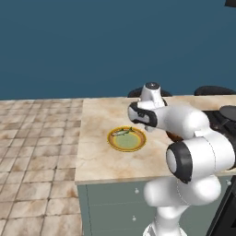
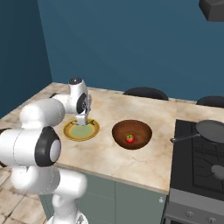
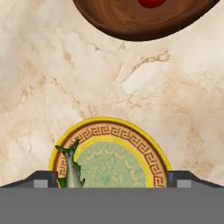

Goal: Place the fish on the plate and place the tomato on the same plate.

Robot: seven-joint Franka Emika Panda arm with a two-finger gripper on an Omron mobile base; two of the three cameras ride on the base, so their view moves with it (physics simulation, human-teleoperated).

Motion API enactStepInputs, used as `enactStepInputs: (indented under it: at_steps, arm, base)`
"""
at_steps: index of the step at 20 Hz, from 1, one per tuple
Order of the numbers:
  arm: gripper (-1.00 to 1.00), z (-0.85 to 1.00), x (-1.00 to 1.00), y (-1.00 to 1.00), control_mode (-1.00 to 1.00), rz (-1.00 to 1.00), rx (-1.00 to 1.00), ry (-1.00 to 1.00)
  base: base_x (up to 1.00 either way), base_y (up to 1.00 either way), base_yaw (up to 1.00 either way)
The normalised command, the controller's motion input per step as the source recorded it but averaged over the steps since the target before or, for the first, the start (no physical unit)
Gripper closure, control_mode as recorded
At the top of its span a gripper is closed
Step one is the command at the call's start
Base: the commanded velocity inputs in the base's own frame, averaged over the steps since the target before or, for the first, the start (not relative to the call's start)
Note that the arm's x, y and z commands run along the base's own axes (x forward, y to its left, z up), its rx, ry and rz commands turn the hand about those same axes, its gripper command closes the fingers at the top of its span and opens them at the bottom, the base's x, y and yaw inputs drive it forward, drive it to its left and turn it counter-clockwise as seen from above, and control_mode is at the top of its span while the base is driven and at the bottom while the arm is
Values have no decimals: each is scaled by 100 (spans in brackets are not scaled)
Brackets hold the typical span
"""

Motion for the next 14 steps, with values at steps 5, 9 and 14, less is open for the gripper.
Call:
enactStepInputs:
  at_steps: [5,9,14]
  arm:
    - [-100,29,-75,-37,-100,-11,-2,0]
    - [-100,18,-65,-31,-100,-12,-8,0]
    - [-100,22,-49,-39,-100,-12,-9,0]
  base:
    - [0,0,0]
    - [0,0,0]
    - [0,0,0]
